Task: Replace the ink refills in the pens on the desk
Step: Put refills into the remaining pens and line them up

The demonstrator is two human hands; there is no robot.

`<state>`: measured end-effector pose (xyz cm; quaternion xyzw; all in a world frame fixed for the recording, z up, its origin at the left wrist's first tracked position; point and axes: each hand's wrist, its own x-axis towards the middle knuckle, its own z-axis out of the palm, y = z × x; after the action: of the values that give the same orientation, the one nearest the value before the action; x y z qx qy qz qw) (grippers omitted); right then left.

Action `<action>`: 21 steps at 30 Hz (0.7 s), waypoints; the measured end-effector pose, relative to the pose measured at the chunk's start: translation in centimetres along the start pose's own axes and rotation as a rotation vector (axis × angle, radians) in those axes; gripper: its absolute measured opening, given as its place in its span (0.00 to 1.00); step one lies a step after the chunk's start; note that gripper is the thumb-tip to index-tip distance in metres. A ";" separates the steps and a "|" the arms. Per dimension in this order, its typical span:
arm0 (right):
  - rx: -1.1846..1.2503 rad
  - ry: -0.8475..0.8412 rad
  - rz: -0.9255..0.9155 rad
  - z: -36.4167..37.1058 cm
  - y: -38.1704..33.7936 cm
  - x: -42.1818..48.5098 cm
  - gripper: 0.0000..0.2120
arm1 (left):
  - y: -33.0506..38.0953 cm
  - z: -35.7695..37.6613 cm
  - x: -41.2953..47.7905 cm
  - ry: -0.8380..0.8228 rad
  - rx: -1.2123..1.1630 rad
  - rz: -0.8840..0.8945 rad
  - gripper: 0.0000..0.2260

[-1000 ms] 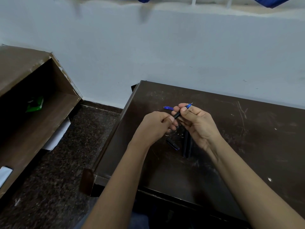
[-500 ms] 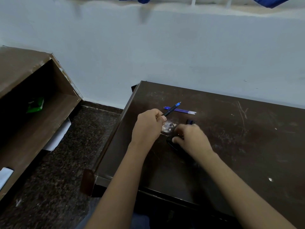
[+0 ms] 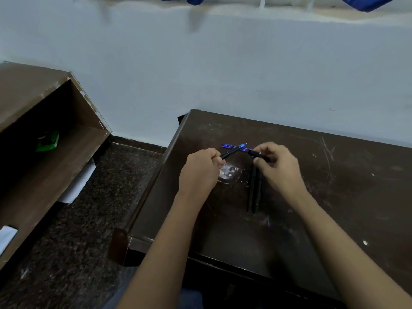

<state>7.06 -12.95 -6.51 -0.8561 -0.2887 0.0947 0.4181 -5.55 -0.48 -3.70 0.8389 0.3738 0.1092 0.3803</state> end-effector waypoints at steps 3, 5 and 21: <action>0.066 0.042 -0.026 -1.0 0.2 0.4 0.10 | 0.0 0.1 0.0 -0.009 0.027 -0.010 0.10; 0.087 0.055 -0.049 -1.3 0.3 0.6 0.12 | 0.1 0.1 0.0 -0.021 0.041 -0.008 0.09; -0.002 -0.121 -0.288 -1.4 -0.6 -0.1 0.13 | 0.7 0.7 -0.4 -0.042 0.112 0.161 0.08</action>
<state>7.27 -13.59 -5.17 -0.7990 -0.4334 0.0847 0.4082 -5.10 -1.49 -3.66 0.8882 0.3026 0.1009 0.3307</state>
